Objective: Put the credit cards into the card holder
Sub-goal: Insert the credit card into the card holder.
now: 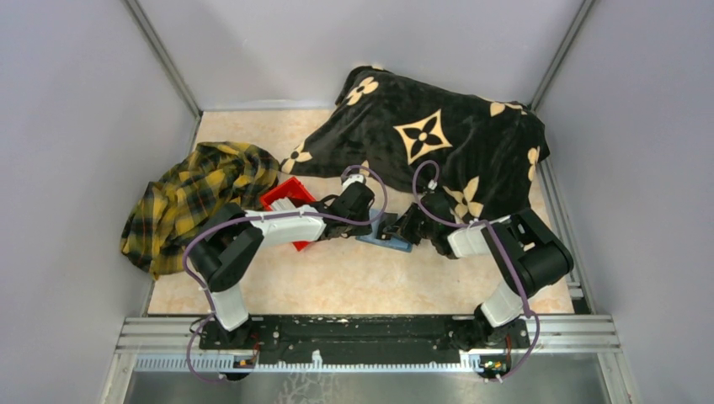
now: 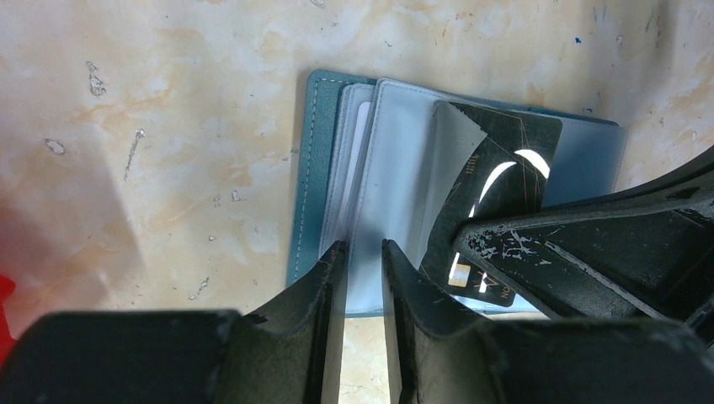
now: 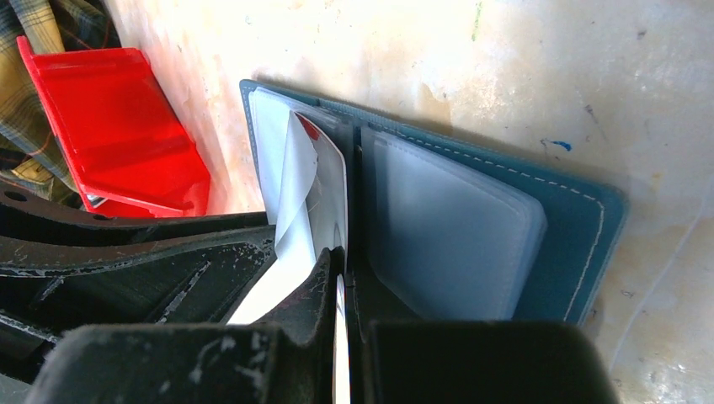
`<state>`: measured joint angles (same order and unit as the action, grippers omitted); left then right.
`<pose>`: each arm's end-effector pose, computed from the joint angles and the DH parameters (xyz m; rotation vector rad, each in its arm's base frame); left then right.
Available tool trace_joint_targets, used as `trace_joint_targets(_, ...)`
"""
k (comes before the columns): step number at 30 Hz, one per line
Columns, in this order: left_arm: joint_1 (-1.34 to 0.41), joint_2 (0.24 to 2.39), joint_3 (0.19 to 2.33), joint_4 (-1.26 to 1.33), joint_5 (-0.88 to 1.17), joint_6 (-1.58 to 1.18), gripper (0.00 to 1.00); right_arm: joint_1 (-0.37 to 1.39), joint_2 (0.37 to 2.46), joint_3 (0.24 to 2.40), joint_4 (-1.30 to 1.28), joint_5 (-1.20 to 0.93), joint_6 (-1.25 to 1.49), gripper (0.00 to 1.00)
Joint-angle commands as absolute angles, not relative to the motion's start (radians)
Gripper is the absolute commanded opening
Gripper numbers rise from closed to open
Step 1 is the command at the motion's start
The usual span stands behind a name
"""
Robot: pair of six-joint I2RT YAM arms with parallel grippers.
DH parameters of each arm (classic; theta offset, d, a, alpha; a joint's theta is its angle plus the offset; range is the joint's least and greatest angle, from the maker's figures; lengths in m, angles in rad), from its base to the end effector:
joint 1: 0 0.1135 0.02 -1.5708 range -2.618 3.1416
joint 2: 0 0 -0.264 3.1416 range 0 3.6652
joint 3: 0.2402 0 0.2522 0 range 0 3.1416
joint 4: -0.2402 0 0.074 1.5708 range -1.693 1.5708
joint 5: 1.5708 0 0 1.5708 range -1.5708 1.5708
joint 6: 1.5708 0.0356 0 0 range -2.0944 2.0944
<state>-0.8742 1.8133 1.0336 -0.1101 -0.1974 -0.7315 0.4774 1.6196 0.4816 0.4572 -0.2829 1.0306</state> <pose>0.2417 -0.2780 0.1556 0.0905 2.4927 -0.4639 0.2389 0.1348 0.1119 0.5125 2.4188 1.0614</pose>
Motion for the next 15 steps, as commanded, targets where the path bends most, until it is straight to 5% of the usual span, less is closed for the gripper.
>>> trace_joint_targets(1, -0.886, 1.922, 0.959, -0.212, -0.143, -0.723, 0.29, 0.547, 1.694, 0.456, 0.287, -0.25, 0.986, 0.0)
trace_joint_targets(15, -0.884, 1.927, 0.943, -0.202, -0.149, -0.72, 0.29, 0.549, 1.599, 0.417, 0.255, -0.286, 0.969, 0.0)
